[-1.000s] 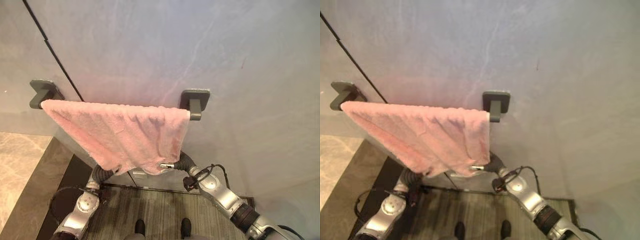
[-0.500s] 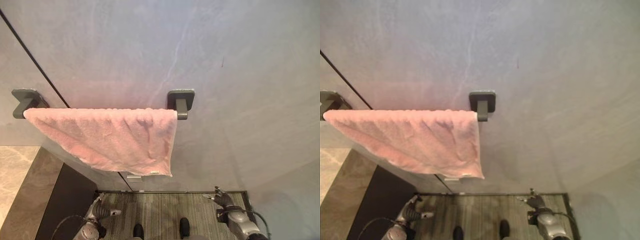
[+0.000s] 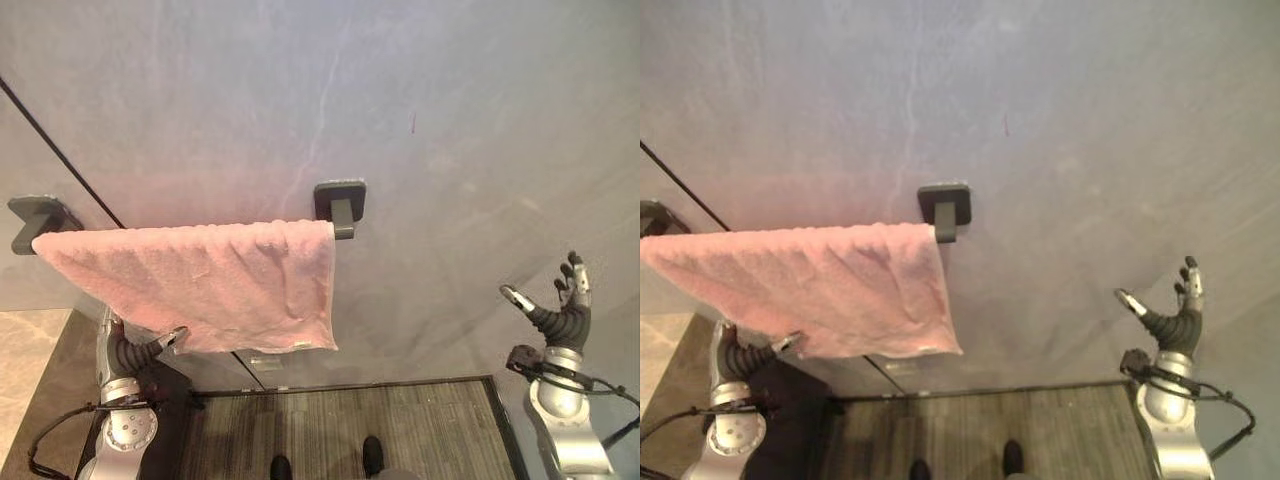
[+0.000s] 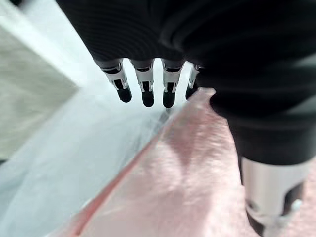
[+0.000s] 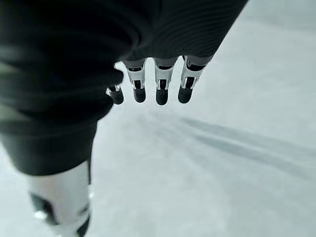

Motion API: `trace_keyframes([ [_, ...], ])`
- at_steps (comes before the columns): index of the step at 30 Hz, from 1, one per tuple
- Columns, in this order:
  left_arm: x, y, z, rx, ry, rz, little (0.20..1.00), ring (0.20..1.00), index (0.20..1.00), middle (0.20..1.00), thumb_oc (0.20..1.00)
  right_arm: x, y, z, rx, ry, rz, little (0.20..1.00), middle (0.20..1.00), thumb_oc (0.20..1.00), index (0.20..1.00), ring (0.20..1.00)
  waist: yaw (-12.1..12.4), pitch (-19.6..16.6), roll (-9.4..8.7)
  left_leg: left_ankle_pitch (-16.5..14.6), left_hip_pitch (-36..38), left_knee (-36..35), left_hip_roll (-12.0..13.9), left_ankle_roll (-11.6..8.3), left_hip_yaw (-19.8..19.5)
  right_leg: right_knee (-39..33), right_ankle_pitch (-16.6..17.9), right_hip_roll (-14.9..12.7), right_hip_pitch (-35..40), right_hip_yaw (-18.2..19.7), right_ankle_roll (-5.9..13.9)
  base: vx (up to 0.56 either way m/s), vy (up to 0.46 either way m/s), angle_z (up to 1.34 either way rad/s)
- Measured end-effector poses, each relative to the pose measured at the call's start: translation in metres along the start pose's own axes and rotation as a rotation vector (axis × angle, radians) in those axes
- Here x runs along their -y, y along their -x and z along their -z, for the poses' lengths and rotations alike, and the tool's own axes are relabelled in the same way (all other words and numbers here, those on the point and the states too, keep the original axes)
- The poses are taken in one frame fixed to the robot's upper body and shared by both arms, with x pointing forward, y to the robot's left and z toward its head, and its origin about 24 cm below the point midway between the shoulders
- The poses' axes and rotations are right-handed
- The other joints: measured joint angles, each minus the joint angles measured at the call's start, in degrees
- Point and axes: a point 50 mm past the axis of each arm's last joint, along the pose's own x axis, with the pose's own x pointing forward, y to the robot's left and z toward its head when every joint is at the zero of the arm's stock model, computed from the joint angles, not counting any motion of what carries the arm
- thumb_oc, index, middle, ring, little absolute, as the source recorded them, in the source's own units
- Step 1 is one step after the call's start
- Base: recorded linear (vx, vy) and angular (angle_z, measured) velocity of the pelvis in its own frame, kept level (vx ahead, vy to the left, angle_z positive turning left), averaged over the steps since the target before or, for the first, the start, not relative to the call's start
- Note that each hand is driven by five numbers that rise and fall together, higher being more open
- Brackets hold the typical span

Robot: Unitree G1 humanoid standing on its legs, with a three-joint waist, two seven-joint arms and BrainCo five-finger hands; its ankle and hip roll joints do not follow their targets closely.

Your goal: Put brush and paste in cup on sink, flatten towel.

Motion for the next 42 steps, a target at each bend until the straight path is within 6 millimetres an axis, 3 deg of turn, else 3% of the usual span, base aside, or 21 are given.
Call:
trace_keyframes([
  [4, -0.025, 0.001, -0.014, 0.145, -0.108, -0.143, 1.000, 1.000, 1.000, 1.000, 1.000, -0.008, 0.005, -0.051, 0.321, 0.086, -0.038, 1.000, 1.000, 1.000, 1.000, 1.000, 0.1, 0.0, 0.08, 0.2, 0.0, 0.0, -0.1, -0.25, 0.0, 0.3, -0.1, -0.1, 0.2, -0.1, 0.10, -0.01, -0.005, 0.01],
  [8, -0.042, -0.004, -0.022, 0.265, -0.227, -0.280, 1.000, 1.000, 1.000, 1.000, 1.000, -0.017, 0.007, -0.074, 0.581, 0.253, -0.113, 1.000, 1.000, 1.000, 1.000, 1.000, 1.1, 0.0, -0.18, -0.3, 0.0, 0.0, -0.1, -0.19, -0.1, 0.3, -0.2, -0.1, 0.3, -0.1, 0.22, 0.00, -0.005, 0.01],
  [14, -0.057, -0.005, -0.025, 0.289, -0.262, -0.450, 1.000, 1.000, 1.000, 1.000, 1.000, -0.036, 0.009, -0.088, 0.726, 0.280, -0.167, 1.000, 1.000, 1.000, 1.000, 1.000, 2.1, -0.1, -0.54, -0.3, 0.2, 0.0, -0.2, -0.20, -0.2, 0.3, -0.2, -0.2, 0.5, -0.2, 0.19, 0.00, -0.003, 0.00],
  [19, -0.068, -0.018, -0.052, 0.438, -0.300, -0.529, 1.000, 1.000, 1.000, 1.000, 1.000, -0.053, 0.002, -0.113, 0.914, 0.299, -0.232, 1.000, 1.000, 1.000, 1.000, 1.000, 3.0, -0.1, -0.94, -0.1, 0.3, 0.0, -0.1, -0.04, -0.3, 0.3, -0.3, -0.2, 0.6, -0.3, 0.17, -0.01, -0.001, 0.00],
  [25, -0.069, -0.023, -0.066, 0.533, -0.330, -0.482, 1.000, 1.000, 1.000, 1.000, 1.000, -0.062, 0.004, -0.118, 0.963, 0.316, -0.307, 1.000, 1.000, 1.000, 1.000, 1.000, 2.9, 0.2, -0.69, 0.0, 0.5, 0.3, -0.2, -0.22, -0.2, 0.3, -0.2, -0.2, 0.7, -0.3, 0.04, 0.00, 0.000, 0.00],
  [28, -0.061, -0.032, -0.084, 0.684, -0.386, -0.315, 1.000, 1.000, 1.000, 1.000, 1.000, -0.069, 0.003, -0.123, 1.025, 0.370, -0.400, 1.000, 1.000, 1.000, 1.000, 1.000, 2.4, 0.7, -0.37, 0.0, 0.7, 0.2, -0.2, -0.24, -0.1, 0.3, -0.2, -0.2, 0.8, -0.2, 0.15, 0.00, 0.000, 0.00],
  [32, -0.056, -0.034, -0.088, 0.730, -0.407, -0.232, 1.000, 1.000, 1.000, 1.000, 1.000, -0.075, 0.004, -0.125, 1.051, 0.387, -0.459, 1.000, 1.000, 1.000, 1.000, 1.000, 2.1, 1.4, 0.13, -0.1, 1.0, 0.0, -0.2, -0.18, 0.0, 0.1, -0.2, -0.2, 1.0, -0.1, 0.18, 0.00, 0.000, 0.00],
  [37, -0.051, -0.041, -0.090, 0.747, -0.432, -0.189, 1.000, 1.000, 1.000, 1.000, 1.000, -0.099, 0.005, -0.143, 1.189, 0.394, -0.564, 1.000, 1.000, 1.000, 1.000, 1.000, 3.0, 2.1, 0.91, -0.3, 1.1, 0.0, -0.2, -0.37, 0.1, -0.1, -0.3, -0.2, 0.9, 0.1, 0.09, 0.00, 0.000, 0.00],
  [42, -0.049, -0.045, -0.097, 0.783, -0.439, -0.160, 1.000, 1.000, 1.000, 1.000, 1.000, -0.125, 0.012, -0.159, 1.284, 0.377, -0.644, 1.000, 1.000, 1.000, 1.000, 1.000, 5.0, 2.2, 0.52, -0.3, 1.0, 0.0, -0.2, -0.39, 0.5, 0.1, 0.0, -0.1, 0.7, 0.6, 0.20, 0.00, 0.003, -0.03],
])
